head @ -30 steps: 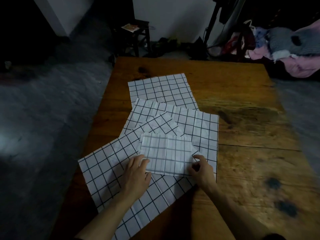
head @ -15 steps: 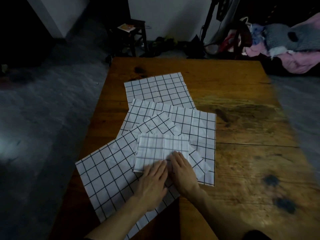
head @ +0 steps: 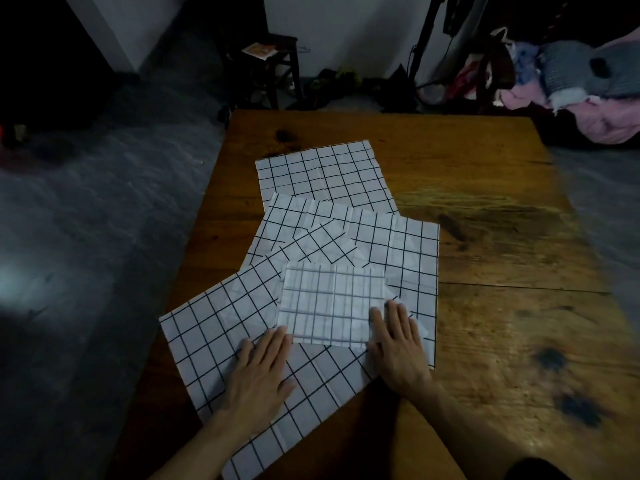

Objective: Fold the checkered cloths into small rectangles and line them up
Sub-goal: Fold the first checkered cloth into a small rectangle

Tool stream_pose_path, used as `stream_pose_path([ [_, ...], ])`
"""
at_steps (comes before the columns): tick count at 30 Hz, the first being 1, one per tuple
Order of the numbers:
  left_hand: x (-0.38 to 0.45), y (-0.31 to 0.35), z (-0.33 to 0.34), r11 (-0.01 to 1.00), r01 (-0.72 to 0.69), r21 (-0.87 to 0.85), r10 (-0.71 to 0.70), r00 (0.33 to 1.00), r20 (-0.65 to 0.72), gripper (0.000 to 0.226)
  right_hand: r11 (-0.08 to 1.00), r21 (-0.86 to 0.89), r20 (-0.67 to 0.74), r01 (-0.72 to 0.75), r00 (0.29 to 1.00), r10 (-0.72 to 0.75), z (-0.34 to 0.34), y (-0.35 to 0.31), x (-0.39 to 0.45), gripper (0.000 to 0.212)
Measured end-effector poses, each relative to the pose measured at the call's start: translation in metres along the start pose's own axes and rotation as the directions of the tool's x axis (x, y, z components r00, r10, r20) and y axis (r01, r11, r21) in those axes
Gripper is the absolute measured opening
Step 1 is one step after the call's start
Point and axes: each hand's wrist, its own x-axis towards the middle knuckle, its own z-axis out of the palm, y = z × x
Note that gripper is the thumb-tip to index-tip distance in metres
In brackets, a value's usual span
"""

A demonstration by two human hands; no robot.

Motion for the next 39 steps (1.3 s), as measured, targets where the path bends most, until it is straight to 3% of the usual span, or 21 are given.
stream_pose_path([
  [6,0.001,0.004,-0.008,0.998,0.048,-0.032,-0.05,0.997,-0.065,0.074,0.992,0.099,-0.091,-0.078,0.992,0.087,-0.009,-0.002,-0.006,0.074],
  [10,0.014,0.03,-0.017,0.995,-0.041,-0.09,0.03,0.991,-0.128,0.068,0.986,0.109,-0.177,0.129,0.978,-0.108,-0.014,-0.027,-0.01,0.086],
  [14,0.025,0.057,-0.021,0.986,-0.138,-0.099,0.131,0.989,-0.073,0.062,0.91,0.163,-0.198,0.38,0.917,-0.347,-0.017,-0.059,-0.015,0.046],
  [17,0.024,0.058,-0.018,0.986,-0.125,-0.106,0.121,0.992,-0.045,0.062,0.889,0.144,-0.165,0.436,0.896,-0.413,-0.01,-0.06,-0.015,0.04],
  [23,0.012,0.041,-0.018,0.985,-0.109,-0.133,0.098,0.991,-0.087,0.061,0.943,0.04,0.012,0.329,0.944,-0.33,0.005,-0.036,-0.025,0.074],
  [27,0.004,0.03,-0.017,0.988,-0.051,-0.148,0.039,0.996,-0.082,0.056,0.965,-0.067,0.025,0.253,0.968,-0.252,0.01,-0.014,-0.036,0.061],
  [31,0.001,0.021,-0.013,0.986,0.027,-0.162,-0.037,0.998,-0.06,0.062,0.981,0.032,0.034,0.19,0.981,-0.191,0.012,0.003,-0.049,0.075],
  [33,0.001,0.019,-0.015,0.982,0.027,-0.19,-0.041,0.997,-0.072,0.054,0.986,0.018,0.052,0.165,0.985,-0.166,0.008,0.006,-0.052,0.073],
  [36,0.008,0.016,-0.019,0.976,0.02,-0.219,-0.044,0.994,-0.104,0.043,0.99,-0.078,-0.001,0.121,0.993,-0.121,0.005,0.004,-0.052,0.06],
  [39,0.019,0.015,-0.034,0.977,0.023,-0.21,-0.038,0.997,-0.068,0.042,0.993,-0.007,-0.098,0.118,0.988,-0.118,-0.001,-0.006,-0.043,0.05],
])
